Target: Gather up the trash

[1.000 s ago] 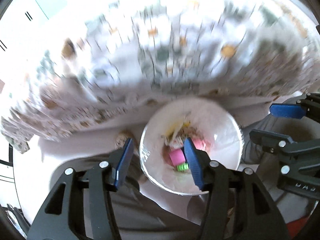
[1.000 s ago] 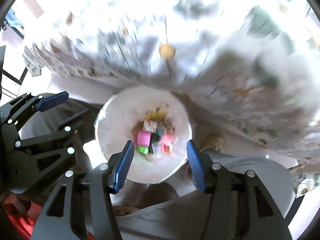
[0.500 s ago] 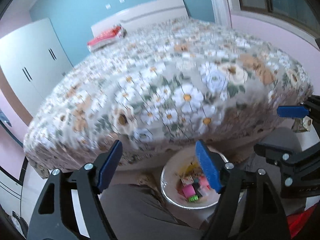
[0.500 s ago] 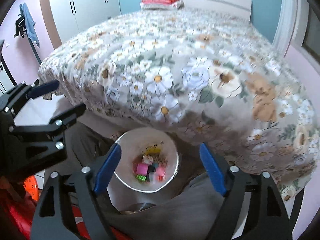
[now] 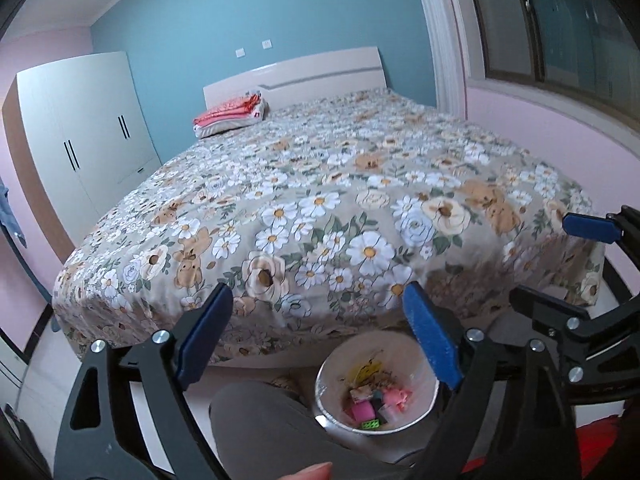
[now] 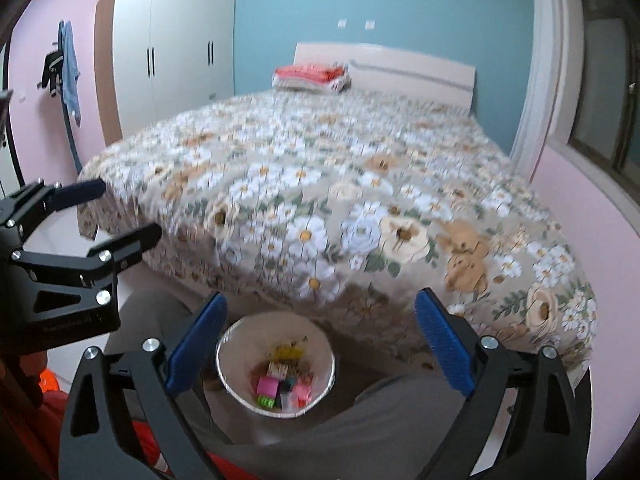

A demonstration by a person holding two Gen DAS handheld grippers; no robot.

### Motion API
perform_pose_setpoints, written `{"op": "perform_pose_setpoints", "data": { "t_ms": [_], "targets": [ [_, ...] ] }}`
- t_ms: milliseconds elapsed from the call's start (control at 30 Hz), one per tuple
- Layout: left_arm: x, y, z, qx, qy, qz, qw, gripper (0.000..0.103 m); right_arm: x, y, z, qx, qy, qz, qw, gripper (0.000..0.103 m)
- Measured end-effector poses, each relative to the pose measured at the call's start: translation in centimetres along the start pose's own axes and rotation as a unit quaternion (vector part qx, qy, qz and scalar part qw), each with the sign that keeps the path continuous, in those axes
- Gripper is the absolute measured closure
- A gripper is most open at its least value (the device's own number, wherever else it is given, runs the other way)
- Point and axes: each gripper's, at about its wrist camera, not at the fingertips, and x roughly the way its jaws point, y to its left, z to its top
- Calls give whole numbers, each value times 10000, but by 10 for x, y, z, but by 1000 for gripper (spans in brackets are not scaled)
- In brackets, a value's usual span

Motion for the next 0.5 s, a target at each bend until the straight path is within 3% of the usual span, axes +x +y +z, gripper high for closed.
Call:
{"op": "perform_pose_setpoints", "data": {
  "t_ms": [200,333,500],
  "targets": [
    [-11,0,-1,-222,-139,117,9996,13,-11,5,-3,-16,-322,-57,9995,4],
    [-9,1,-4,-304,6,158,9994,12,-9,11,-8,6,-144,-4,9999,4],
    [-5,6,-7,-484,263,130,9984,12,-2,12,-10,205,170,-277,9993,4]
  ]
}}
